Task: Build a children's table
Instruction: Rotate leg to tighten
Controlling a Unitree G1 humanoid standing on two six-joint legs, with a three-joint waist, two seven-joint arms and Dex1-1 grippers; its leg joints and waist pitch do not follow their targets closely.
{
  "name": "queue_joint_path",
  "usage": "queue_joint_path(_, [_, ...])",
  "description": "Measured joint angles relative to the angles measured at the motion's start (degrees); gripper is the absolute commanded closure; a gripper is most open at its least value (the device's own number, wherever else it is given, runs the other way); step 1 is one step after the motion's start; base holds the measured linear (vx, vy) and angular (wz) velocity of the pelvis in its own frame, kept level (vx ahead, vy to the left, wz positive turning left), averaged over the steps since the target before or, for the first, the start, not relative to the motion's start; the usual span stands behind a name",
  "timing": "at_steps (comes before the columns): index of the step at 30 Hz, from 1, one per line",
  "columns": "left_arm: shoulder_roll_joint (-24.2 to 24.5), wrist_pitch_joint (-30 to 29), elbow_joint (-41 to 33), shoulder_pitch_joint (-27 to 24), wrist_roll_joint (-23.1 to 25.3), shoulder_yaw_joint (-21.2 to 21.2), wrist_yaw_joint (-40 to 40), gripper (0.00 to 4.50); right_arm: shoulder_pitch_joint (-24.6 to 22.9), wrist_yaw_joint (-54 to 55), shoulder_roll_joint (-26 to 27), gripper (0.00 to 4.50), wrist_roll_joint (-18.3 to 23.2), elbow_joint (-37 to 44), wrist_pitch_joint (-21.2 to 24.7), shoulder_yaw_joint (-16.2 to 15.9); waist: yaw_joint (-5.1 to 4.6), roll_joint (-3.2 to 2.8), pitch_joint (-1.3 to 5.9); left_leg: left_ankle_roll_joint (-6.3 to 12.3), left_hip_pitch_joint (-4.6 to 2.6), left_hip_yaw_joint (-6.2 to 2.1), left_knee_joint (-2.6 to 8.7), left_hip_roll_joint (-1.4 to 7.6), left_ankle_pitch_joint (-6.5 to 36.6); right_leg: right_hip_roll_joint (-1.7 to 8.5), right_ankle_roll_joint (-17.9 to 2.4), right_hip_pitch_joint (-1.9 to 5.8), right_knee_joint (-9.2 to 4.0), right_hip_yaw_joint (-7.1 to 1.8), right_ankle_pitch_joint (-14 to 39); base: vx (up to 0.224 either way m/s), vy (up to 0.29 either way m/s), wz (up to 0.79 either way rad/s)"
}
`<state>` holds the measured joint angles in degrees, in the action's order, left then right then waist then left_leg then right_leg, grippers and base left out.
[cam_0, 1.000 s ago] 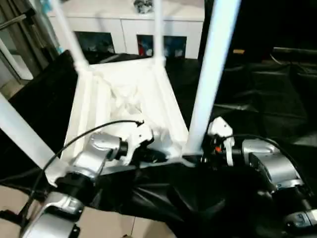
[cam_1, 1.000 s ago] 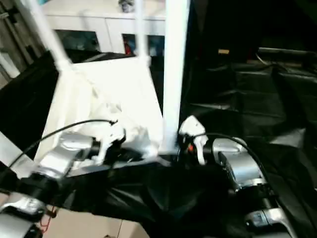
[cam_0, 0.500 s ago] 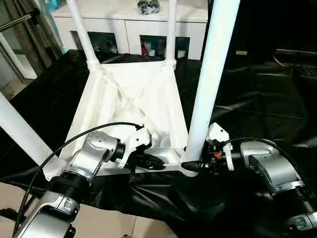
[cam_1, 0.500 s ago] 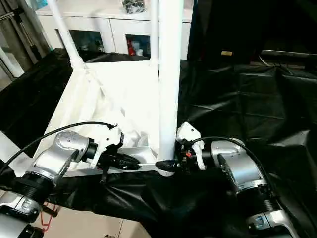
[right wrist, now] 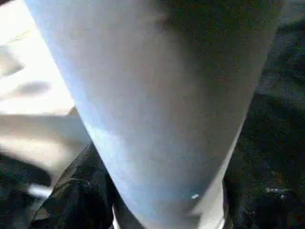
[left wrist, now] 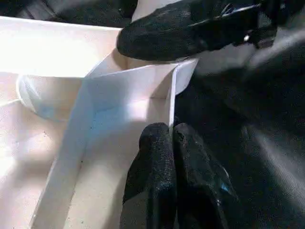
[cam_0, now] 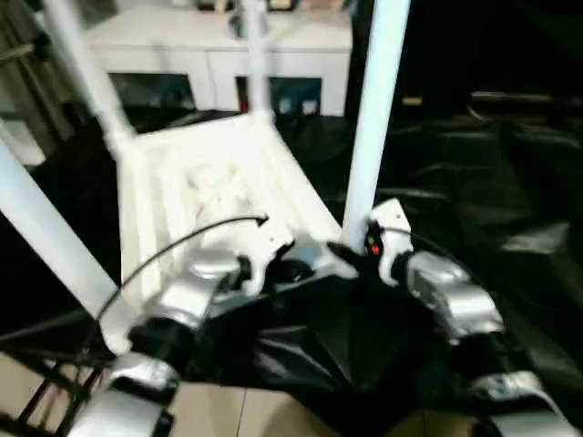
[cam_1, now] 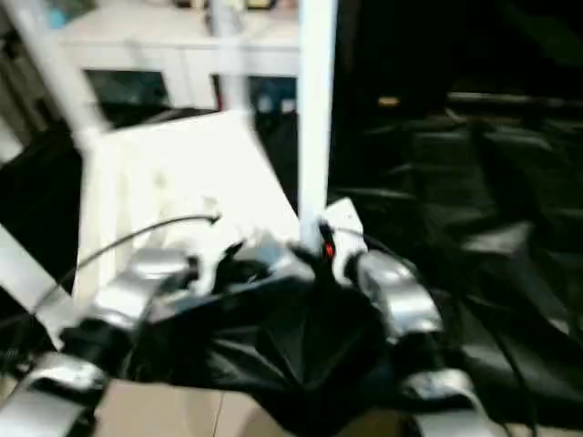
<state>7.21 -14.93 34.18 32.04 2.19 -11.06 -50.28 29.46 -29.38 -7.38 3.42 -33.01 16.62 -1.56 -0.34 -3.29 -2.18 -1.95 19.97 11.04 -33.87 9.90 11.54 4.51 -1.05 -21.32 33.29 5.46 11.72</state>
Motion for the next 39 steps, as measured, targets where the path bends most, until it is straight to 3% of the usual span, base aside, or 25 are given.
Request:
queue_joint_path(1, [-0.3, -0.4, -0.2, 0.0, 0.1, 0.0, 0.8, 4.5, 0.2, 1.5, 0.6, 1.33, -0.2, -0.6, -0.6, 0.1, -0.11, -0.05, 0.04, 0.0, 0.0, 0.0, 0.02, 0.0, 0.0, 0.0, 0.0, 0.03, -0.07, 0.0, 0.0, 0.0, 0.0, 0.0])
queue_joint_path(4, [-1.1, -1.0, -0.7, 0.0, 0.3, 0.0, 2.2, 4.5, 0.7, 3.1, 1.3, 1.33, -1.8, -1.5, -1.7, 0.1, -0.21, -0.05, 0.07, 0.01, 0.03, 0.02, 0.01, -0.01, 0.0, 0.0, 0.0, 0.04, -0.1, -0.02, 0.0, 0.0, 0.0, 0.0])
queue_joint_path(5, [-1.1, -1.2, -1.0, -0.1, 0.3, 0.0, 2.1, 4.5, 0.9, 3.2, 1.4, 0.99, -1.9, -1.8, -2.0, 0.1, -0.26, -0.03, 0.06, 0.01, 0.04, 0.02, 0.01, -0.01, 0.0, 0.0, 0.0, 0.03, -0.11, -0.02, 0.0, 0.0, 0.0, 0.0])
queue_joint_path(9, [-0.5, -1.1, -2.1, -0.4, 0.5, -0.1, 0.8, 4.5, 1.0, 0.8, 1.3, 0.72, -2.2, -1.7, -3.1, 0.0, -0.54, 0.07, 0.09, 0.06, 0.1, 0.04, 0.04, -0.01, 0.1, 0.0, -0.2, -0.04, -0.11, -0.02, -0.4, 0.0, 0.0, 0.0])
queue_joint_path(15, [2.7, 0.5, -3.9, -1.1, 0.4, -1.8, -4.0, 4.5, -0.3, -9.9, -3.8, 0.72, -2.5, 1.3, -3.5, -3.6, -0.33, 0.19, 0.15, 0.05, 0.13, 0.03, 0.71, 0.01, 0.1, -0.09, -0.4, -0.09, -0.07, 0.04, -0.7, 0.0, 0.0, 0.0])
queue_joint_path(22, [8.9, 3.0, -6.0, -1.7, -0.4, -4.0, -15.8, 4.5, -3.2, -29.0, -11.4, 0.72, 1.2, 7.8, -1.8, -7.5, 2.01, 0.06, 0.23, 0.28, 0.12, 0.06, 0.99, 0.1, -0.1, -0.19, -0.4, -0.25, -0.07, 0.12, -0.5, 0.0, 0.0, 0.0])
queue_joint_path(26, [11.0, 4.5, -6.1, -1.7, -0.6, -5.2, -20.1, 4.5, -4.4, -34.3, -12.3, 0.72, 1.9, 9.8, -1.6, -8.6, 2.8, 0.06, 0.29, 0.25, 0.07, 0.1, 0.87, 0.08, -0.1, -0.14, -0.4, -0.3, -0.06, 0.07, -0.5, 0.0, 0.0, 0.0])
queue_joint_path(39, [12.3, 4.2, -6.2, -1.9, -1.4, -5.7, -25.1, 4.5, -5.6, -38.8, -14.1, 1.79, 3.7, 12.6, 1.9, -9.6, 3.58, 0.04, 0.31, -0.02, 0.08, 0.17, 0.82, 0.08, 0.1, -0.11, -0.4, -0.29, -0.03, 0.0, -0.5, 0.0, 0.0, 0.0])
